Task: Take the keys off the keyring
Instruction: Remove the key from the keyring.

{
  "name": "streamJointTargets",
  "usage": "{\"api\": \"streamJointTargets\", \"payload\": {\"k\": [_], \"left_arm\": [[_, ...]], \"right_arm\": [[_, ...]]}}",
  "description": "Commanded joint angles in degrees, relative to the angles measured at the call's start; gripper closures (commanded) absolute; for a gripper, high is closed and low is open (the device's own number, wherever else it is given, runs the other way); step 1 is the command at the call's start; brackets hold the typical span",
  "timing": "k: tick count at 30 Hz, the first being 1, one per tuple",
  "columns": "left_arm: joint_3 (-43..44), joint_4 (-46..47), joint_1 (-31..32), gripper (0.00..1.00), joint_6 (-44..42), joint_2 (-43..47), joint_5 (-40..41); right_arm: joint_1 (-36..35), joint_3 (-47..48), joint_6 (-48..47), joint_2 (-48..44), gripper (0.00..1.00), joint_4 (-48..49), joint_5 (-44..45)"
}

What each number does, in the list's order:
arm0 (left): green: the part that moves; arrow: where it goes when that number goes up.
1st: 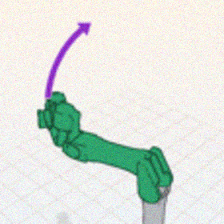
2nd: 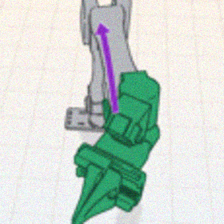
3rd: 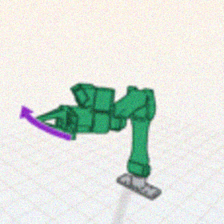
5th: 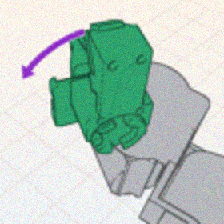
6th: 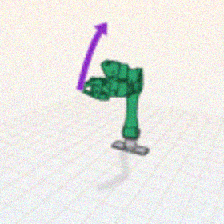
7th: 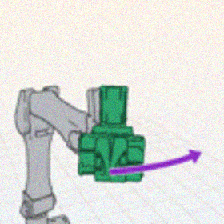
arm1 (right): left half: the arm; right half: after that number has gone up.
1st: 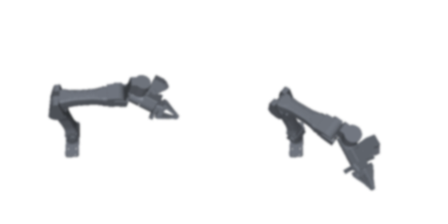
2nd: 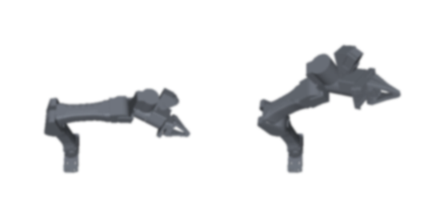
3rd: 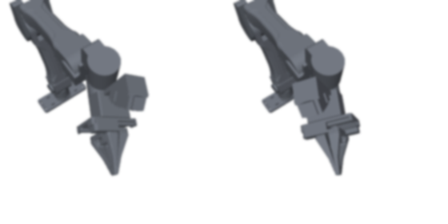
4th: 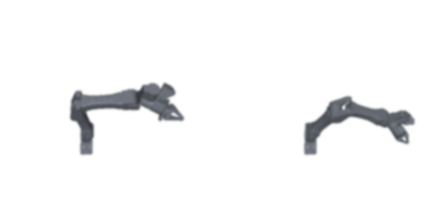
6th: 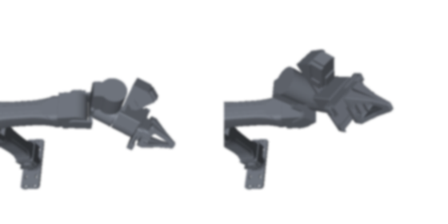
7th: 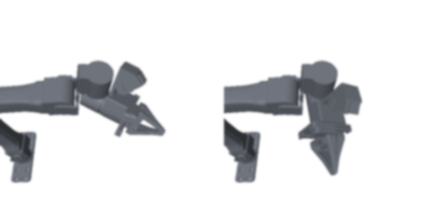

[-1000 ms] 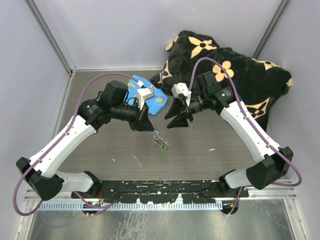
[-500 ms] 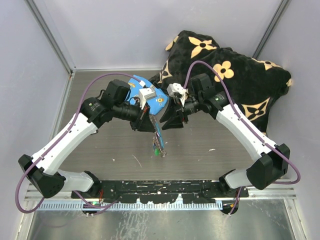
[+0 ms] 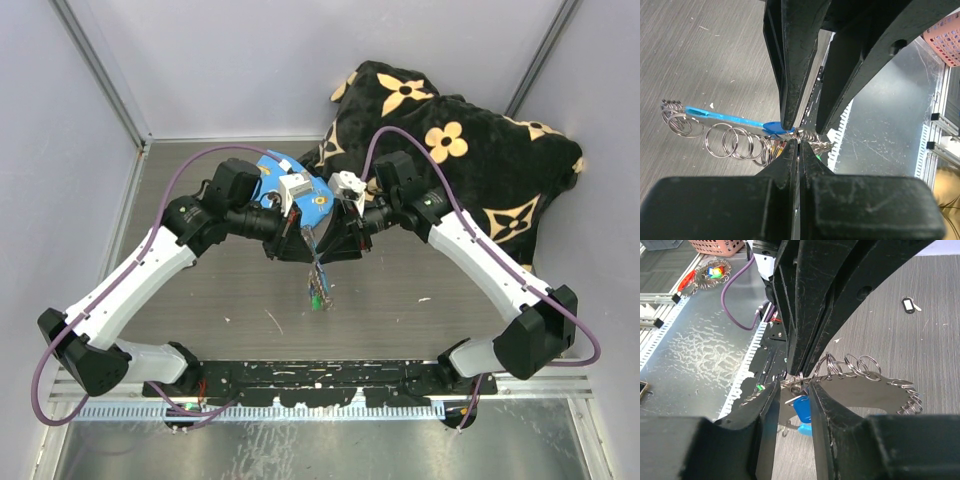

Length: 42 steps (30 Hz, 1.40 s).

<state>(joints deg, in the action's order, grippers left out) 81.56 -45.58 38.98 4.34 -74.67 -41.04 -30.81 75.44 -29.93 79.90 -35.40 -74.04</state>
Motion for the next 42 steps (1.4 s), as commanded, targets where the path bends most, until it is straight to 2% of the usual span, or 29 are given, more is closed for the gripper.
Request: {"api": "streamJointTargets", "payload": {"k": [1,11,13,18,23,24,25,27,29,34,38,40,42], "left_arm": [[0.2,5.1,0.2,1.0,1.3,1.2,-2.9],[-0.3,6.2,0.2,1.0,1.7,1.4,-2.9],[-0.3,6.3,0.2,1.0,1.8,1.4,-2.9],[-0.9,7.3,0.2,1.0,2.3,1.5,-2.7],[-2.5,10.3,0.1,1.0,3.9,3.7,-0.9],[-3.2,11.3,0.1,0.97,5.0,4.3,-0.1],[-4.5,12.7,0.0,0.89,5.8,5.2,0.5],[-7.2,16.4,-0.1,0.73,7.7,8.0,2.0],[-10.5,20.5,-0.3,0.63,9.2,11.1,4.0],[-21.6,36.1,-0.5,0.52,15.9,20.6,9.2],[-33.4,53.3,-0.6,0.54,24.0,27.2,13.2],[-39.5,65.4,-0.5,0.58,28.4,29.2,15.0],[-44.2,73.2,-0.4,0.61,32.1,30.0,17.0]], "right_arm": [[-0.6,-0.4,1.5,-0.3,0.66,2.8,-1.4],[-1.6,-1.1,3.1,0.0,0.75,4.3,-1.2],[-1.7,-1.1,3.2,0.1,0.79,4.5,-1.1],[-1.7,-0.8,3.6,-0.1,0.98,4.4,-0.9],[-0.4,-0.3,5.1,-0.2,0.99,4.8,-2.2],[0.2,-0.5,6.4,-0.2,0.99,6.1,-2.9],[0.9,-0.8,7.7,-0.3,0.99,7.0,-3.8],[2.1,-1.5,9.6,-0.6,0.99,9.0,-5.4],[2.9,-2.2,11.5,-0.8,0.99,10.9,-6.6],[4.1,-2.7,15.6,-0.7,0.99,14.4,-8.4],[4.7,-2.6,17.7,-0.4,0.99,16.4,-9.3],[4.9,-2.7,18.9,-0.2,0.99,17.6,-9.6],[4.9,-2.7,19.7,0.0,0.99,18.3,-9.9]]}}
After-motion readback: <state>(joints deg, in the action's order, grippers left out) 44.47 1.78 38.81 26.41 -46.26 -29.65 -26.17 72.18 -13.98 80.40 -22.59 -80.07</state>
